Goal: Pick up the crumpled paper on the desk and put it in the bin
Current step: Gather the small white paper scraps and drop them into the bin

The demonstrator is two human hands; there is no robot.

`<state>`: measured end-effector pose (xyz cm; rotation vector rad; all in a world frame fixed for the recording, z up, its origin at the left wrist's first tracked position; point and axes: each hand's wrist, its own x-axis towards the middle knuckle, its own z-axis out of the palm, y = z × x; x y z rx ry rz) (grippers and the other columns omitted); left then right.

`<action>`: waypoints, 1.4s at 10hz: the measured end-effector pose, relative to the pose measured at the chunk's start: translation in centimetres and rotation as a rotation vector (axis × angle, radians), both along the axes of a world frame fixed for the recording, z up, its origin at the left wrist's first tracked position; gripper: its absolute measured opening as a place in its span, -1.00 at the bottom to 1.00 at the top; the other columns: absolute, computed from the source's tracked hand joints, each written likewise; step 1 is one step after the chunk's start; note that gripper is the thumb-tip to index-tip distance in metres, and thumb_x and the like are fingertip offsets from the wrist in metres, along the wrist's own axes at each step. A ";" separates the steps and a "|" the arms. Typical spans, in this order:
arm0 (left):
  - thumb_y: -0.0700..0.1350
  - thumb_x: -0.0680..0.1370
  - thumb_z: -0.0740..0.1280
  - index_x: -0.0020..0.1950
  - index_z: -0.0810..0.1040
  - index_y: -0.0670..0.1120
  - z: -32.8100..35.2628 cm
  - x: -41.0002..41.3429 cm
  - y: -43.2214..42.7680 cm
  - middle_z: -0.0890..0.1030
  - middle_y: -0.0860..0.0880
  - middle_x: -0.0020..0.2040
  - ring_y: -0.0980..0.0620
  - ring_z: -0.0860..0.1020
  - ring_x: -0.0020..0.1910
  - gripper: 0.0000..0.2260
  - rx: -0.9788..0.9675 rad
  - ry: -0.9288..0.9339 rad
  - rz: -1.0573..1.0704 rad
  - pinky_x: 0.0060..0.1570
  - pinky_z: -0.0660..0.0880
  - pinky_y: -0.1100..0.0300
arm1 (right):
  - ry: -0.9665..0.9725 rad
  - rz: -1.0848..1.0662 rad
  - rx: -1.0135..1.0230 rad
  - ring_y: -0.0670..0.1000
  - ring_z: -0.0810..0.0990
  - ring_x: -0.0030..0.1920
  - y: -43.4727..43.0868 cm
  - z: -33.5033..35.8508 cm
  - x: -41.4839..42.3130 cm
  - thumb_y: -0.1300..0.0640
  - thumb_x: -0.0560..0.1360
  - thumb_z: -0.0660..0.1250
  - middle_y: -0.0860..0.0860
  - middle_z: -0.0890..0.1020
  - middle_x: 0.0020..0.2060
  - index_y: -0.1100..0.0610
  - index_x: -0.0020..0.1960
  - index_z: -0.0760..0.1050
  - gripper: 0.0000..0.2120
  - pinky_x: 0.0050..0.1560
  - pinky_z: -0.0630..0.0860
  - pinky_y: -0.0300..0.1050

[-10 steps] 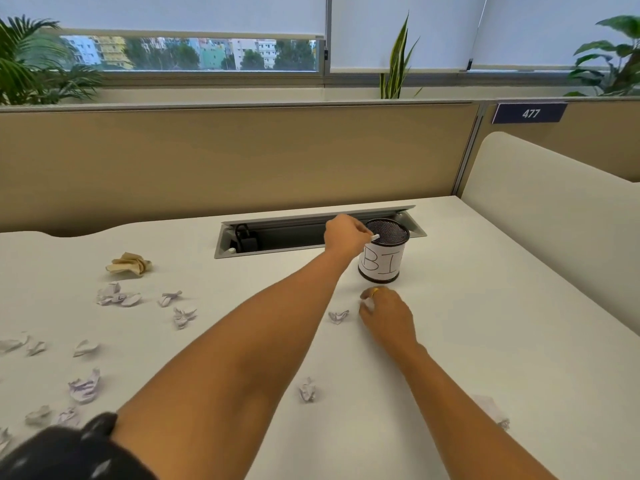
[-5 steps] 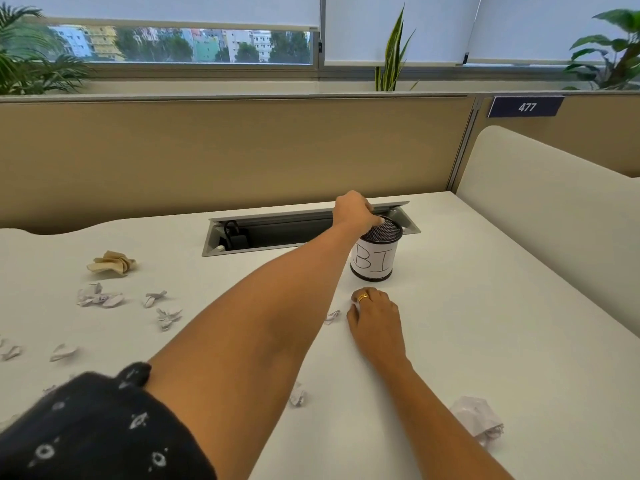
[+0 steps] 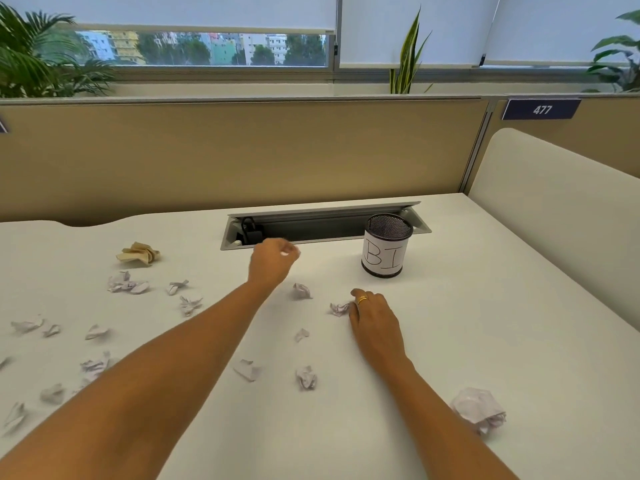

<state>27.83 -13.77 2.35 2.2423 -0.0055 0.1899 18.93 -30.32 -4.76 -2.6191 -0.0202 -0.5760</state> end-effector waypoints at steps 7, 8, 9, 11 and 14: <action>0.00 0.58 0.16 0.35 0.37 -0.08 -7.3 -5.4 6.8 0.35 -0.09 0.42 -0.04 0.27 0.43 -0.64 0.431 0.004 -0.036 0.43 0.15 0.00 | 0.286 0.336 -0.035 0.11 0.46 0.19 4.8 1.3 -1.0 0.25 0.58 0.14 0.14 0.58 0.11 0.22 0.18 0.54 -0.74 0.19 0.40 -0.09; 0.02 0.60 0.09 0.43 0.24 -0.02 -7.5 -5.2 6.6 0.20 -0.05 0.50 -0.04 0.12 0.50 -0.60 0.487 0.060 -0.071 0.46 0.02 -0.06 | 0.291 0.316 0.047 0.10 0.53 0.16 4.6 1.5 -0.4 0.30 0.54 0.20 0.16 0.62 0.09 0.25 0.13 0.57 -0.76 0.18 0.39 -0.15; 0.03 0.61 0.02 0.47 0.12 0.01 -7.7 -5.2 6.7 0.10 -0.02 0.53 -0.04 0.03 0.52 -0.58 0.578 0.100 -0.101 0.47 -0.04 -0.07 | 0.295 0.285 0.087 0.10 0.57 0.12 4.0 2.2 0.3 0.30 0.53 0.23 0.15 0.64 0.07 0.24 0.11 0.59 -0.77 0.15 0.40 -0.18; 0.05 0.62 -0.03 0.49 0.04 0.03 -7.8 -4.9 6.7 0.02 0.00 0.55 -0.03 -0.03 0.53 -0.57 0.618 0.135 -0.117 0.49 -0.07 -0.07 | 0.040 0.079 0.275 0.12 0.62 0.05 1.3 6.8 3.3 0.29 0.50 0.31 0.20 0.67 0.01 0.30 0.05 0.61 -0.83 0.13 0.45 -0.25; 0.05 0.62 -0.04 0.49 0.02 0.04 -7.7 -5.0 6.6 0.02 0.00 0.55 -0.02 -0.03 0.53 -0.57 0.638 0.137 -0.108 0.49 -0.07 -0.06 | -0.078 -0.226 0.337 0.14 0.56 0.16 -3.5 10.9 7.5 0.28 0.56 0.21 0.21 0.59 0.15 0.28 0.21 0.51 -0.74 0.19 0.44 -0.14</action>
